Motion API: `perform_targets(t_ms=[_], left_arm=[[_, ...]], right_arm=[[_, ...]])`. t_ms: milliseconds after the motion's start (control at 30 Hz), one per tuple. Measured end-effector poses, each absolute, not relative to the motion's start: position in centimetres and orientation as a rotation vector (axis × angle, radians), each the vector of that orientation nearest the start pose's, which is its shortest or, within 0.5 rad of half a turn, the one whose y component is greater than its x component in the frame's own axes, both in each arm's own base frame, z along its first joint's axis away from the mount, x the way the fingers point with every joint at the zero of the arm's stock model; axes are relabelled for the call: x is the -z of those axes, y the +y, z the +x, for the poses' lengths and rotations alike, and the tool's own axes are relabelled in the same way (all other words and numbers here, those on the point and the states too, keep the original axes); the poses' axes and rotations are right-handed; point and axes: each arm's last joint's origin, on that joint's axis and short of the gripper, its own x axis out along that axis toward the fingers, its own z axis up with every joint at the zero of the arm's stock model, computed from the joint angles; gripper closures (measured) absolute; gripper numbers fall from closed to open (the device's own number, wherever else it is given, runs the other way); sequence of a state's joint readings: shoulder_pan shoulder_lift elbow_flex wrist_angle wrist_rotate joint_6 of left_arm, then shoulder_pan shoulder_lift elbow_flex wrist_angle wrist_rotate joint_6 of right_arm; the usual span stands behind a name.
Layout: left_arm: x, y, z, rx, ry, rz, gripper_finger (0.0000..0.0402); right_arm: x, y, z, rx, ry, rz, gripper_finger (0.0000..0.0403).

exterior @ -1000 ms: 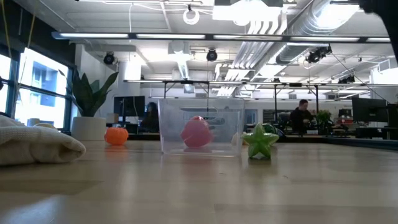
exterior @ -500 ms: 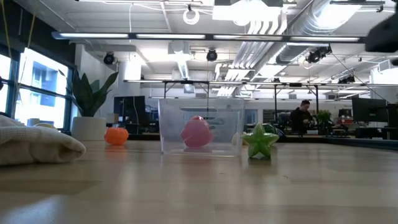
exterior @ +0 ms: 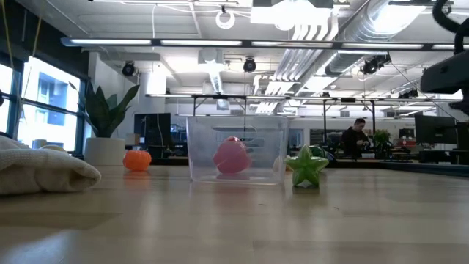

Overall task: Pick and placing Produce into tupperware
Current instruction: Put the melon into the transparent bin

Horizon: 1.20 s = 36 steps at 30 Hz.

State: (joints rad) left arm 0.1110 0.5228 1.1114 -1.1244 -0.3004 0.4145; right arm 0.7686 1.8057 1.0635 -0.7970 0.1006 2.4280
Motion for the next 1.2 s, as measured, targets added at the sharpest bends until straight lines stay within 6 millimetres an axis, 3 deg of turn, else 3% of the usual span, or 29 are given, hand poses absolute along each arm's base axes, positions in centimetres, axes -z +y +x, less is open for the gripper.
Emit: perform_targets(t_ms=[633,1200], left_arm=[[-37.25,1.34,4.25,-0.285,0.613,0.45,0.0289],[-37.25,1.34,4.26,-0.285,0.614,0.45,0.0289]], right_arm=[[-13.83,20.66,22.02,1.262,1.032,1.315,0.0089],[-13.74,20.55,21.92,1.298,1.004,1.328,0.0119]])
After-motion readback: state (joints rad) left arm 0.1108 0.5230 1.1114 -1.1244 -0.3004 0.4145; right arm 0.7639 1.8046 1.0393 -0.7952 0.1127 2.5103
